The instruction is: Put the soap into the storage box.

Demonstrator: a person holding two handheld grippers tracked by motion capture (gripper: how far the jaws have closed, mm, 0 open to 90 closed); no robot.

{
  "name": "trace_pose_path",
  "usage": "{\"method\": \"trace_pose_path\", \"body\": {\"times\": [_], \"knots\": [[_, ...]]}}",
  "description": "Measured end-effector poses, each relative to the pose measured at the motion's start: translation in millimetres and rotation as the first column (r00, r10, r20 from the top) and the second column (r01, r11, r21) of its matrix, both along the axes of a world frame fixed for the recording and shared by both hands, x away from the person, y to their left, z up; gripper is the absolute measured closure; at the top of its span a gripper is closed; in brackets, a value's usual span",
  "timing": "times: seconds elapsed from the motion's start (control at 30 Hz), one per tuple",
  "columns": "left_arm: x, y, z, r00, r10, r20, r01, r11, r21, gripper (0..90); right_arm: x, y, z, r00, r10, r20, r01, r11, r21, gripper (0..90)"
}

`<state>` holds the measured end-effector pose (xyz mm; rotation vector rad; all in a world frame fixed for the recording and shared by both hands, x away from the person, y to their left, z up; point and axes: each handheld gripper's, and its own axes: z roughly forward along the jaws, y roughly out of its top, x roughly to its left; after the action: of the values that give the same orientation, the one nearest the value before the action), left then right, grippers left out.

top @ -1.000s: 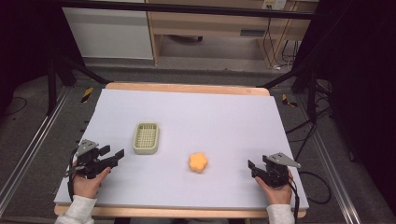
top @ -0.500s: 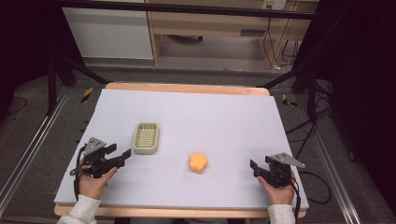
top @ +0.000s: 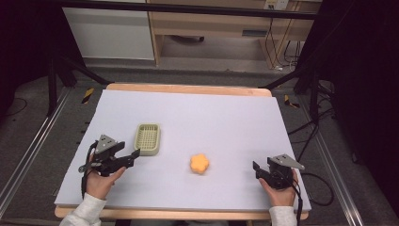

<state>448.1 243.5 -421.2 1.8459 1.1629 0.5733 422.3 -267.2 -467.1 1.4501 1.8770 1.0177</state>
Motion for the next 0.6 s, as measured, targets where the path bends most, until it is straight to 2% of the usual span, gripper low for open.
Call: {"method": "trace_pose_path", "body": {"times": [0.07, 0.1, 0.43, 0.6], "knots": [[1.6, -4.8, 1.8, 1.0, -0.009, -0.002, 0.009, 0.9999, 0.006, 30.8, 0.6, -0.6, -0.6, 0.9999, 0.009, -0.01, -0.009, 1.0, 0.018, 40.8], [3.3, -8.5, 3.6, 0.9998, -0.02, -0.002, 0.02, 0.9996, 0.018, 30.5, 1.0, -0.4, -0.9, 0.9999, 0.011, -0.012, -0.011, 1.0, 0.014, 41.3], [13.5, -34.0, 12.8, 0.9986, -0.052, -0.001, 0.052, 0.9986, 0.011, 29.0, 3.1, 0.6, -2.4, 0.9994, 0.026, -0.022, -0.026, 1.0, 0.006, 41.3], [17.3, -51.4, 17.8, 0.9963, -0.086, 0.001, 0.086, 0.9959, 0.029, 28.3, 3.4, 0.7, -2.6, 0.9991, 0.031, -0.029, -0.031, 0.999, 0.011, 41.4]]}}
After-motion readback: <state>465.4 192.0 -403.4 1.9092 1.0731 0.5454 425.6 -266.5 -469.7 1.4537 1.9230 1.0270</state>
